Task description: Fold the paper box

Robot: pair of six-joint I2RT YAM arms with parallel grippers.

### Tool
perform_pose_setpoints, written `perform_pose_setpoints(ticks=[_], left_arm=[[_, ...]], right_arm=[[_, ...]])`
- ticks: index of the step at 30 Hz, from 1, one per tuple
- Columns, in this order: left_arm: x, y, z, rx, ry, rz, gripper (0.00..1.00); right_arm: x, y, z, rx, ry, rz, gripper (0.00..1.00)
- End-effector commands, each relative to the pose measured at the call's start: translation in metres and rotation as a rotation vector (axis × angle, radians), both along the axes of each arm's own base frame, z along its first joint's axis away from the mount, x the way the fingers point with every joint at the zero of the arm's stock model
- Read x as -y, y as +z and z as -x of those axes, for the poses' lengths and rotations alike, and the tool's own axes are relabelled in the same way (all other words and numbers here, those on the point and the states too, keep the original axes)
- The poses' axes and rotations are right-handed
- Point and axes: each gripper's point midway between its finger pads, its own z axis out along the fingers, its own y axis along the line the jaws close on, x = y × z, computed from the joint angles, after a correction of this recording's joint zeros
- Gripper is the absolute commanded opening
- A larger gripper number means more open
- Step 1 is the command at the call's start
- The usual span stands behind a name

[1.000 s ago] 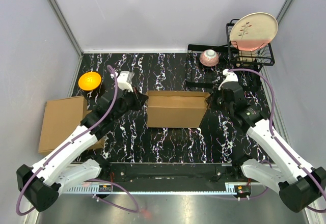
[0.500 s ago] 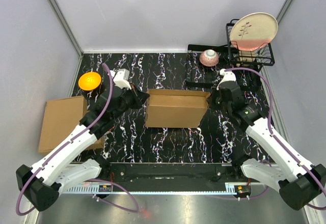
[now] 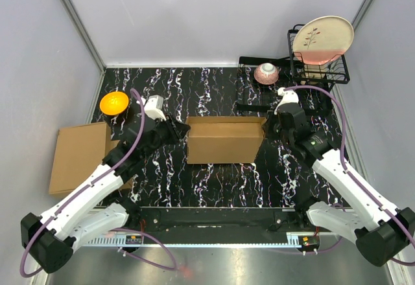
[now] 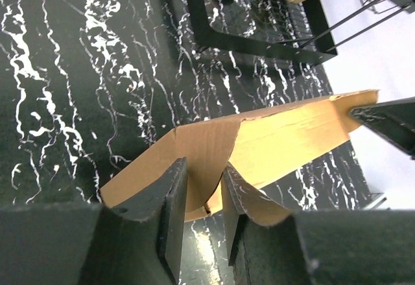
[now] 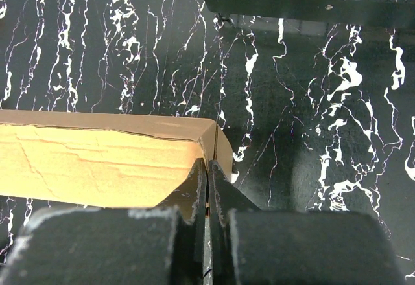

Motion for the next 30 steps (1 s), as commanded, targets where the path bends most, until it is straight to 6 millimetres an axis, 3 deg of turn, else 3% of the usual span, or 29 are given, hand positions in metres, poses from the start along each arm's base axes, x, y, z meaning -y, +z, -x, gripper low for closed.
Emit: perform_pose_setpoints(ticks=[1, 9, 23, 30], left_arm=[[-0.012, 0.006, -0.005, 0.071, 0.048, -0.020, 0.30], [-0.027, 0.003, -0.004, 0.094, 0.078, -0.103, 0.30], [-0.024, -0.019, -0.006, 0.072, 0.054, -0.153, 0.33], [-0.018, -0.014, -0.007, 0.091, 0.031, -0.141, 0.22]], right_arm=[[0.000, 0.002, 0.002, -0.011, 0.011, 0.030, 0.00], [-0.002, 0.002, 0.000, -0.015, 0.016, 0.026, 0.00], [-0.005, 0.001, 0.001, -0.016, 0.026, 0.023, 0.00], [-0.006, 0.001, 0.002, -0.017, 0.031, 0.025, 0.00]])
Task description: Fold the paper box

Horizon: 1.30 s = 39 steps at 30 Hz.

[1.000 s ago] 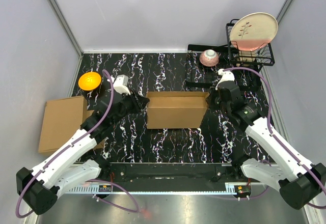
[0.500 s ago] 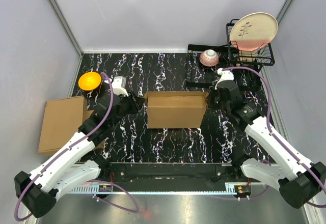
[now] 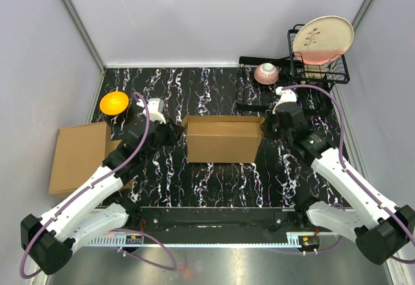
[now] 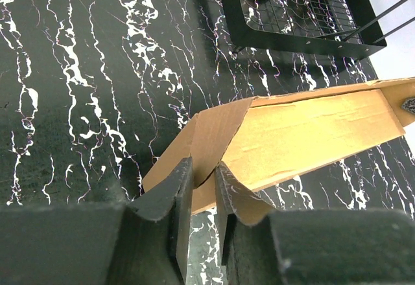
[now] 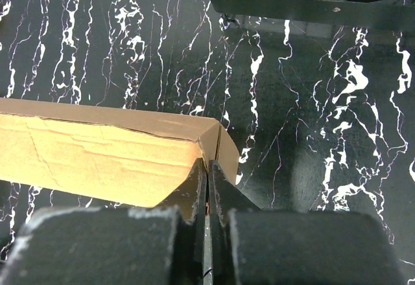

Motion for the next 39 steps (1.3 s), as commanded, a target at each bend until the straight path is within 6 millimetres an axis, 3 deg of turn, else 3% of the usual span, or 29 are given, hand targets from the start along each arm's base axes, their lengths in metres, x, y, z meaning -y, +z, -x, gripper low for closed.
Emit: perform_pose_setpoints(ticks=[1, 8, 17, 24, 39], left_arm=[[0.005, 0.009, -0.004, 0.045, -0.015, 0.010, 0.21], [0.011, 0.017, -0.003, 0.055, -0.035, 0.034, 0.00], [0.019, 0.059, 0.003, 0.078, -0.055, 0.158, 0.00], [0.022, 0.072, 0.005, 0.058, -0.042, 0.221, 0.00], [0.035, 0.050, 0.013, -0.049, -0.044, 0.395, 0.00]], right_arm=[[-0.001, -0.001, 0.003, -0.018, 0.012, 0.026, 0.00], [-0.001, -0.002, 0.003, -0.020, 0.015, 0.027, 0.00], [-0.003, -0.008, 0.004, -0.027, 0.019, 0.038, 0.00], [-0.002, -0.012, 0.004, -0.027, 0.021, 0.057, 0.00], [0.001, -0.014, 0.005, -0.010, 0.011, 0.100, 0.00]])
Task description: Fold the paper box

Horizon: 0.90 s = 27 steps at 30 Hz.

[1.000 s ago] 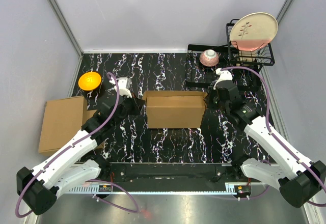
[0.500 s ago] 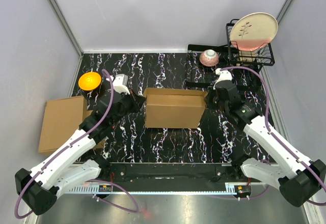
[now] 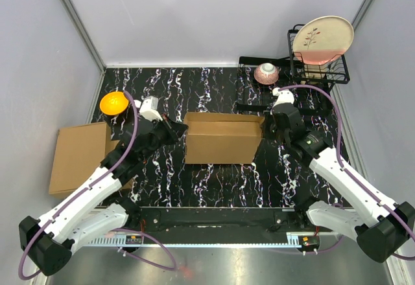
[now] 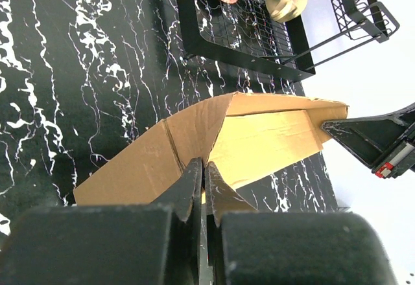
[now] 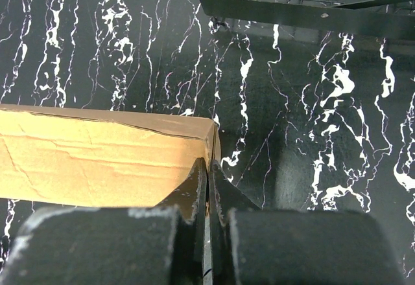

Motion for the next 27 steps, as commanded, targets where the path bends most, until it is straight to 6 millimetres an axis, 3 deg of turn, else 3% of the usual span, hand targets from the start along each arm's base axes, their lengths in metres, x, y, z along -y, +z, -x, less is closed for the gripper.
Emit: perform_pose_setpoints(ticks=[1, 12, 21, 27], left_arm=[[0.015, 0.023, 0.004, 0.020, -0.033, 0.172, 0.00], [0.010, 0.011, 0.002, 0.015, -0.016, 0.116, 0.00], [-0.004, -0.046, 0.002, -0.018, 0.004, -0.061, 0.00], [-0.007, -0.061, 0.004, -0.014, 0.001, -0.122, 0.00]], right_arm=[[0.001, -0.011, 0.007, -0.028, 0.018, 0.055, 0.00], [-0.001, -0.011, 0.009, -0.022, 0.024, 0.058, 0.00], [-0.001, -0.007, 0.011, -0.017, 0.027, 0.056, 0.00], [-0.003, -0.006, 0.012, -0.018, 0.033, 0.050, 0.00]])
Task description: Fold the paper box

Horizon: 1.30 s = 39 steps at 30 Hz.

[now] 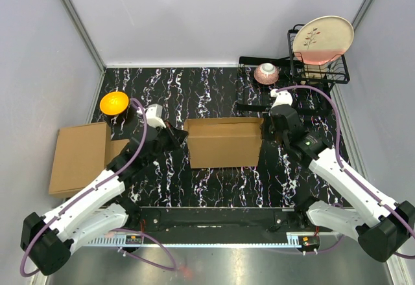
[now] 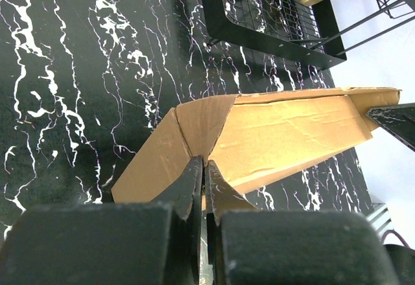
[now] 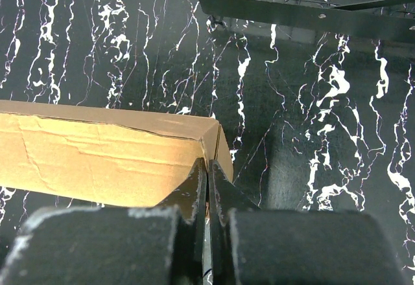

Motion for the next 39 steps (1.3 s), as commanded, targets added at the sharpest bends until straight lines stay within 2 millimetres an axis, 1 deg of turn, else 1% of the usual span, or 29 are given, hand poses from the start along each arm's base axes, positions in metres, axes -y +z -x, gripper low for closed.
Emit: perform_pose_setpoints(ticks=[1, 5, 9, 11, 16, 18, 19, 28, 30, 31, 32, 33, 38, 39], left_arm=[[-0.004, -0.018, 0.003, -0.003, -0.005, -0.077, 0.00], [-0.003, -0.023, 0.005, 0.017, -0.002, -0.125, 0.00], [-0.004, -0.029, 0.010, 0.038, -0.005, -0.175, 0.00], [-0.002, -0.029, 0.013, 0.054, -0.006, -0.191, 0.00], [0.000, -0.027, 0.015, 0.082, -0.009, -0.235, 0.00], [-0.001, -0.027, 0.016, 0.086, -0.011, -0.252, 0.00], [-0.002, -0.027, 0.016, 0.089, -0.005, -0.258, 0.00], [-0.008, -0.029, 0.016, 0.089, 0.019, -0.299, 0.00], [-0.007, -0.027, 0.017, 0.093, 0.018, -0.298, 0.00], [-0.007, -0.027, 0.017, 0.094, 0.018, -0.300, 0.00], [-0.007, -0.027, 0.016, 0.095, 0.020, -0.301, 0.00], [-0.007, -0.027, 0.017, 0.095, 0.018, -0.304, 0.00], [-0.007, -0.030, 0.017, 0.095, 0.023, -0.309, 0.00], [-0.008, -0.031, 0.018, 0.094, 0.028, -0.312, 0.00]], right_arm=[[-0.003, -0.006, 0.010, -0.030, 0.031, 0.016, 0.00], [-0.005, -0.007, 0.013, -0.032, 0.039, 0.013, 0.00], [-0.004, -0.009, 0.018, -0.036, 0.039, 0.005, 0.00], [-0.001, -0.008, 0.021, -0.033, 0.035, -0.002, 0.00], [0.003, -0.001, 0.025, -0.015, 0.016, -0.023, 0.17], [0.005, 0.004, 0.026, -0.006, 0.004, -0.033, 0.19], [0.006, 0.005, 0.027, -0.003, 0.000, -0.036, 0.23], [0.014, 0.023, 0.028, 0.047, -0.030, -0.059, 0.24], [0.014, 0.025, 0.027, 0.051, -0.031, -0.057, 0.18], [0.014, 0.024, 0.026, 0.050, -0.032, -0.056, 0.13], [0.013, 0.023, 0.026, 0.047, -0.030, -0.053, 0.03], [0.013, 0.022, 0.026, 0.044, -0.030, -0.050, 0.00], [0.011, 0.010, 0.029, 0.018, -0.016, -0.053, 0.00], [0.012, 0.002, 0.031, 0.004, -0.019, -0.047, 0.00]])
